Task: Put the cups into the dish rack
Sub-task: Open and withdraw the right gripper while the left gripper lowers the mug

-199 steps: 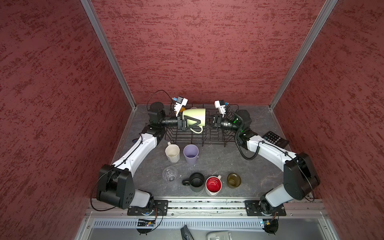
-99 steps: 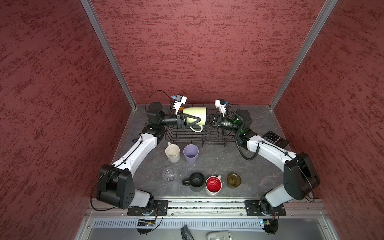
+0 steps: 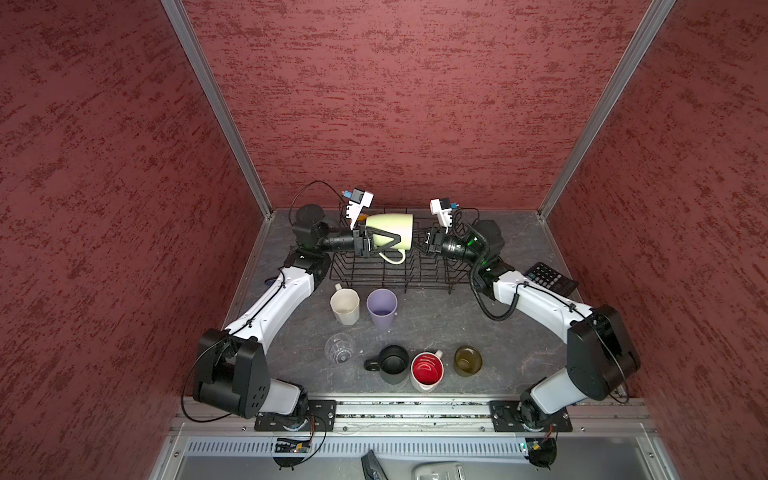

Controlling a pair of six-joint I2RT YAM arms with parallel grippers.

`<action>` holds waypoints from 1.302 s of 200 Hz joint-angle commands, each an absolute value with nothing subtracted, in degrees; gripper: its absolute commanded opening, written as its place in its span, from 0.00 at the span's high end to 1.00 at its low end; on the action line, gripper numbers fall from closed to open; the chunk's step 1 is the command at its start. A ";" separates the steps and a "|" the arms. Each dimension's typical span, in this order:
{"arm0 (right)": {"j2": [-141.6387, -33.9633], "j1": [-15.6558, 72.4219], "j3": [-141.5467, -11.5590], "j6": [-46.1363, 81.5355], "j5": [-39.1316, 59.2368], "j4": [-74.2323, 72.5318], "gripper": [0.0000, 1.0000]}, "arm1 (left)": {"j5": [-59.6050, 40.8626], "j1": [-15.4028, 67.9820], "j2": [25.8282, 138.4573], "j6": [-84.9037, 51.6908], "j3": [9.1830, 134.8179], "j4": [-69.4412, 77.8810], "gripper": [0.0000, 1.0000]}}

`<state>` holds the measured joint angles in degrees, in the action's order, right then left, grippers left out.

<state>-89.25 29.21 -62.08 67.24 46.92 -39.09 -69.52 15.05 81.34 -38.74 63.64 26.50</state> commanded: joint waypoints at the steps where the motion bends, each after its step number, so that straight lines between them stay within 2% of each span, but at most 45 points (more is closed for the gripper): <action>1: -88.38 30.32 -63.98 66.71 46.61 -40.96 0.88 | -66.31 13.77 79.30 -38.58 63.24 27.86 1.00; 77: -87.22 28.27 -64.04 64.71 44.89 -36.72 0.67 | -66.24 11.89 77.61 -35.07 64.20 19.82 1.00; 106: -83.70 25.22 -64.41 56.68 40.52 -22.54 0.58 | -63.09 11.35 76.99 -28.13 67.46 6.26 1.00; 148: -73.34 18.54 -63.55 41.71 24.39 -0.95 0.33 | -50.06 10.99 77.55 -14.36 76.87 -20.33 1.00; 172: -68.27 16.33 -62.49 36.76 17.49 4.35 0.14 | -43.68 10.90 79.75 -11.51 81.16 -28.09 1.00; 185: -65.78 15.60 -61.59 35.21 14.64 5.65 0.07 | -39.44 10.99 82.02 -10.81 84.61 -33.62 1.00; 213: -62.04 14.49 -60.34 33.34 10.41 7.14 0.01 | -31.09 11.44 87.49 -10.15 90.60 -43.32 1.00; 260: -60.68 13.42 -61.16 31.68 7.84 8.89 0.01 | -18.81 13.96 93.43 -8.48 96.07 -49.67 1.00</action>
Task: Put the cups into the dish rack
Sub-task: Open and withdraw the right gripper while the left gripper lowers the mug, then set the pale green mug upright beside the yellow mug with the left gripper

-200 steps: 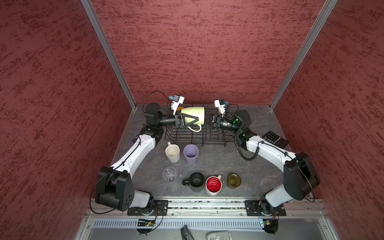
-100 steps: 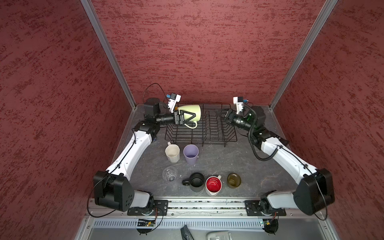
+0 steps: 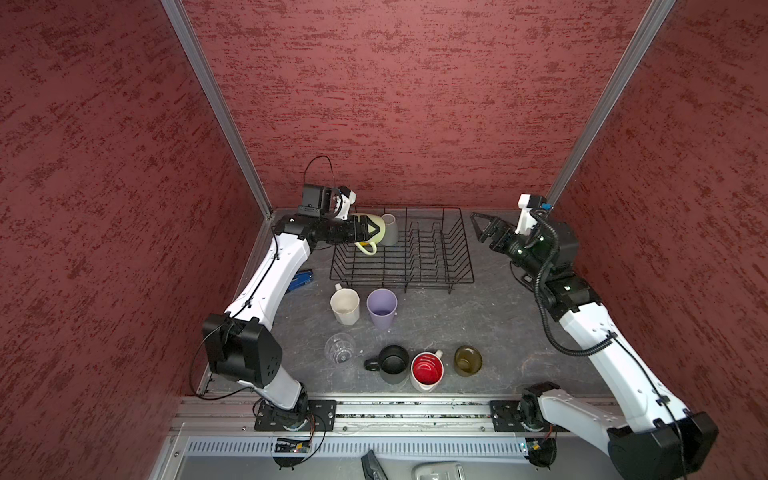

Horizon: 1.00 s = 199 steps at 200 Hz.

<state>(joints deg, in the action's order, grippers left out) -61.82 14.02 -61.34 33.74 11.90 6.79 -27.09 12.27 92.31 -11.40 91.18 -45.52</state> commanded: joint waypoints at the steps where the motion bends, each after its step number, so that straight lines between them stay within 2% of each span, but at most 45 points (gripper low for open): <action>1: -60.62 13.35 -61.08 31.71 7.87 8.84 0.01 | -18.68 14.06 93.61 -8.41 96.29 -49.84 1.00; 42: -60.97 12.64 -60.29 30.87 8.25 8.48 0.01 | -8.57 17.46 101.80 -6.84 104.69 -58.29 1.00; 108: -61.87 11.46 -59.66 30.01 10.63 7.01 0.01 | 2.69 20.36 111.39 -4.05 113.02 -63.92 1.00; 148: -61.96 10.86 -58.76 30.53 11.14 6.65 0.01 | 5.60 20.50 116.26 -2.51 116.42 -65.04 1.00; 199: -61.96 10.38 -57.80 32.07 11.86 5.50 0.01 | 4.45 18.32 120.95 -2.20 118.90 -65.25 1.00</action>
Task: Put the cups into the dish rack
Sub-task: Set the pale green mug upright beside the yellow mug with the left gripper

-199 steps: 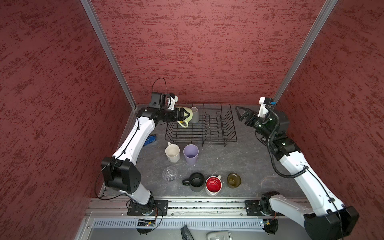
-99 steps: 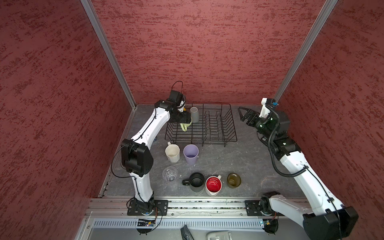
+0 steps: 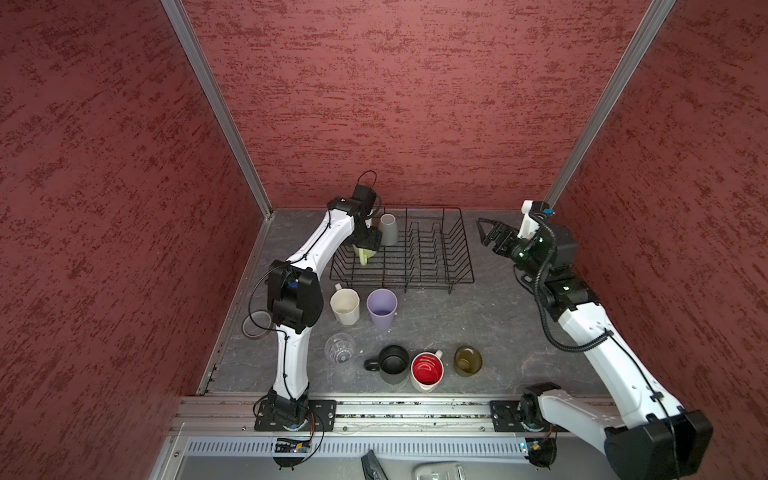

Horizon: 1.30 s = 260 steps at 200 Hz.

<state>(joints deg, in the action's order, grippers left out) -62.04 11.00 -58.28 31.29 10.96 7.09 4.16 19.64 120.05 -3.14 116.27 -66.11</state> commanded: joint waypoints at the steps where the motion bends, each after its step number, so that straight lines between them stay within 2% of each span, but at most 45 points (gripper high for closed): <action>1: -61.96 10.38 -57.77 32.08 11.87 5.53 0.01 | 4.42 18.30 121.03 -2.20 119.00 -65.23 1.00; 229: -59.94 9.94 -55.45 33.88 13.89 5.34 0.01 | 4.71 14.32 133.99 -4.31 127.79 -66.70 1.00; 260: -59.85 9.89 -55.16 33.84 13.80 5.38 0.01 | 4.87 14.32 135.07 -4.22 128.62 -67.96 0.97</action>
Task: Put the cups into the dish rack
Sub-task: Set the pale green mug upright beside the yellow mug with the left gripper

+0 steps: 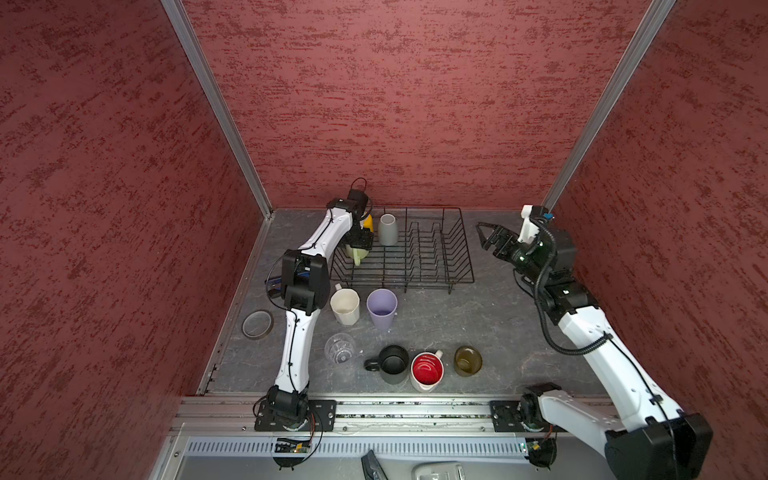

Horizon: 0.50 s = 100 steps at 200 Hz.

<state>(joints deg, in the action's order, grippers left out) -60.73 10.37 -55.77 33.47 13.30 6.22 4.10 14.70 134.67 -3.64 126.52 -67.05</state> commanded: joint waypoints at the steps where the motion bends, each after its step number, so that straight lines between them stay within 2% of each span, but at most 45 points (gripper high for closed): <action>1: -59.85 9.91 -55.13 33.84 13.80 5.41 0.01 | 4.85 14.32 135.08 -4.26 128.64 -68.04 0.97; 49: -59.94 9.83 -55.16 34.02 14.24 5.32 0.01 | 4.62 14.07 136.14 -4.58 128.93 -68.29 0.89; 70: -59.85 9.77 -55.09 34.01 14.24 5.59 0.01 | 4.53 13.89 136.80 -4.66 129.37 -68.61 0.71; 79: -59.77 9.83 -55.03 34.01 14.32 5.69 0.01 | 4.48 13.84 137.05 -4.79 129.68 -68.92 0.56; 100: -59.68 9.78 -54.89 33.95 14.24 5.80 0.01 | 4.38 13.87 137.45 -4.66 130.40 -69.54 0.39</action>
<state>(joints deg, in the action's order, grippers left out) -60.66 10.28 -55.33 33.67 13.78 6.24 3.95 14.68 135.90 -4.19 128.20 -67.94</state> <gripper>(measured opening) 0.987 0.835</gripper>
